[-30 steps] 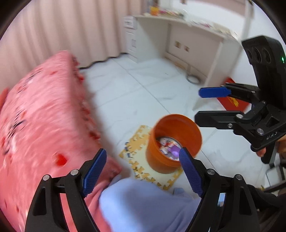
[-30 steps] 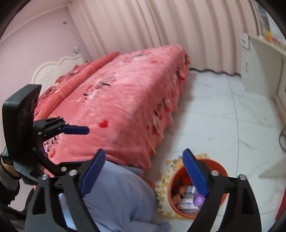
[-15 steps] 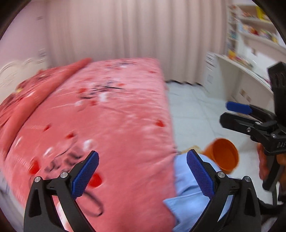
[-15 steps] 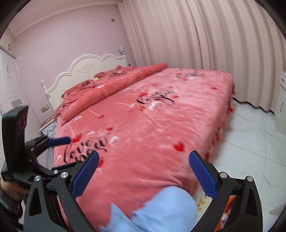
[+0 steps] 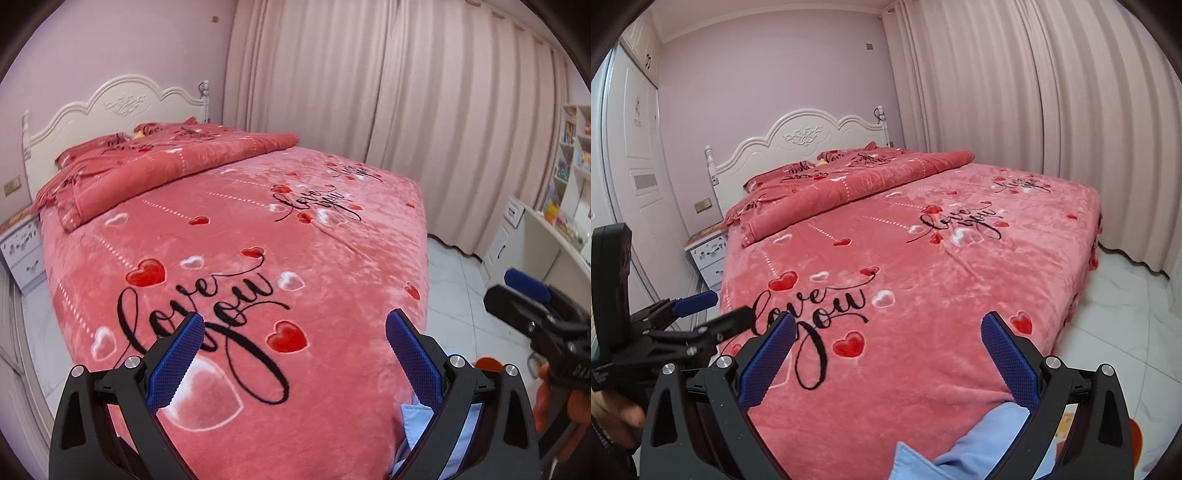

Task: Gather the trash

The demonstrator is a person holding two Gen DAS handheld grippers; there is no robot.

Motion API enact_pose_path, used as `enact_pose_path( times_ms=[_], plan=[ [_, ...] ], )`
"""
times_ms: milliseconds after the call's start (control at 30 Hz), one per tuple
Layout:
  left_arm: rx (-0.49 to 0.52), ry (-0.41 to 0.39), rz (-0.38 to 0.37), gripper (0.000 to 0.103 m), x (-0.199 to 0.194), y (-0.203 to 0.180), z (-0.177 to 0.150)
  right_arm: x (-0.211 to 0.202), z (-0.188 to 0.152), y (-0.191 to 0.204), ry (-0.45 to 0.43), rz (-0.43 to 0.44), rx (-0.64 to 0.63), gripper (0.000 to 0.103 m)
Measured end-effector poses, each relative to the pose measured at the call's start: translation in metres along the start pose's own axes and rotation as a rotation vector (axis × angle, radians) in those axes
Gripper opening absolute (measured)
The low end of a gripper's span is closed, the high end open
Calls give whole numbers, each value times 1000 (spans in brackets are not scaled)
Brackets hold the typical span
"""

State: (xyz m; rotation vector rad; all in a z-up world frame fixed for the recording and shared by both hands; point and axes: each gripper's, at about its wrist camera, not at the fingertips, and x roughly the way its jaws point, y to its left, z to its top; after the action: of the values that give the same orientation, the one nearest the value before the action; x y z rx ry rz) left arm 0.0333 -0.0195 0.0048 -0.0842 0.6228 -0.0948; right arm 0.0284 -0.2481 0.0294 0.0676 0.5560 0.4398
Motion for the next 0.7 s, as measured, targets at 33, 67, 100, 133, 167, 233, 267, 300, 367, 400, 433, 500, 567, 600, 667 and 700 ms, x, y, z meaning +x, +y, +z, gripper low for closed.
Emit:
enact_pose_path(
  times_ms=[33, 67, 100, 133, 167, 233, 267, 300, 367, 400, 433, 500, 567, 600, 667, 700],
  plan=[
    [5, -9, 5, 97, -1, 3, 0, 1, -1, 0, 7, 6, 3, 98],
    [6, -7, 3, 97, -2, 4, 0, 3, -2, 0, 15, 10, 6, 98],
    [1, -5, 0, 97, -2, 6, 0, 5, -3, 0, 23, 13, 6, 98],
    [-12, -6, -2, 97, -4, 8, 0, 5, -4, 0, 28, 16, 7, 98],
    [-30, -12, -8, 97, -5, 11, 1, 6, -4, 0, 32, 18, 9, 98],
    [-34, -24, 0, 97, -9, 11, 3, 7, -5, 0, 35, 25, 13, 98],
    [-21, -25, 11, 97, -6, 9, 5, 8, -4, 1, 34, 27, 13, 98],
    [-4, -31, 31, 97, -8, 8, 6, 8, -4, 1, 34, 29, 12, 98],
    [8, -39, 49, 97, -8, 8, 8, 9, -4, 2, 35, 32, 10, 98],
    [10, -38, 57, 97, -9, 8, 8, 10, -4, 2, 36, 33, 9, 98],
    [11, -38, 63, 97, -9, 9, 9, 10, -4, 2, 37, 34, 10, 98],
    [9, -37, 68, 97, -10, 11, 9, 11, -4, 3, 41, 41, 14, 98],
    [8, -33, 60, 97, -11, 12, 9, 12, -4, 4, 44, 44, 14, 98],
    [7, -35, 58, 97, -12, 13, 10, 13, -4, 4, 46, 46, 12, 98],
    [7, -34, 56, 97, -12, 13, 10, 14, -4, 5, 47, 50, 11, 98],
    [12, -33, 60, 97, -11, 13, 9, 14, -3, 6, 46, 52, 11, 98]
  ],
)
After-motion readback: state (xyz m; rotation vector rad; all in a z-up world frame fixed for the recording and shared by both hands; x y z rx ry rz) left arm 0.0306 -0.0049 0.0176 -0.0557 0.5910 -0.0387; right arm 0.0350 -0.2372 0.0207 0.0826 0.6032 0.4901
